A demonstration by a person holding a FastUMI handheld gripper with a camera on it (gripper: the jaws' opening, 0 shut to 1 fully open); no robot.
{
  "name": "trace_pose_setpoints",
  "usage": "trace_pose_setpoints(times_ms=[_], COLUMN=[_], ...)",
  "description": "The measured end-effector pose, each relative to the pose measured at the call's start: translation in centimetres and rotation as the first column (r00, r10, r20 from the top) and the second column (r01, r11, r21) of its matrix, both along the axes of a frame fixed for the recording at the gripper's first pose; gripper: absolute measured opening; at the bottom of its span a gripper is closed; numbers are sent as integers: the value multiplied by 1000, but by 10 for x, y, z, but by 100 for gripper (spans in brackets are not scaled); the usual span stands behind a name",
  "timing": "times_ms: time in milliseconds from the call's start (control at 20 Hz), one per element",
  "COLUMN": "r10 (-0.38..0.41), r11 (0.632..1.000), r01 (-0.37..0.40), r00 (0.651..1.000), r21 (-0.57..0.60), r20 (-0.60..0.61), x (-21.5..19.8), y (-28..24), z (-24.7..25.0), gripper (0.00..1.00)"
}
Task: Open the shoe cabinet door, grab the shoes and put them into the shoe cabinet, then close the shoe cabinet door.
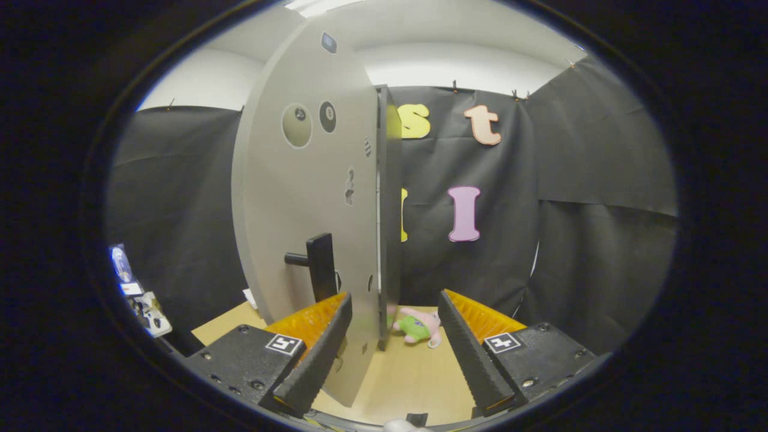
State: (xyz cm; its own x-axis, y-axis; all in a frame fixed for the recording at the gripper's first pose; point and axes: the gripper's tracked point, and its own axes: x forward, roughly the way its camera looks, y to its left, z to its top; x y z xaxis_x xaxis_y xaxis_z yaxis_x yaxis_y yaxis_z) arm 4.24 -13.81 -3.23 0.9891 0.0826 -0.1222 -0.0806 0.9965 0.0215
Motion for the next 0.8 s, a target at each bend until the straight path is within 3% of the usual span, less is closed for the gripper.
trace_pose_setpoints(times_ms=[450,800], r10=[53,115], r11=[998,993], r01=[-53,-115], r00=[999,993], r21=[29,37], r20=[-5,5], x=[14,61], y=[100,196], z=[-2,-2], gripper=[95,96])
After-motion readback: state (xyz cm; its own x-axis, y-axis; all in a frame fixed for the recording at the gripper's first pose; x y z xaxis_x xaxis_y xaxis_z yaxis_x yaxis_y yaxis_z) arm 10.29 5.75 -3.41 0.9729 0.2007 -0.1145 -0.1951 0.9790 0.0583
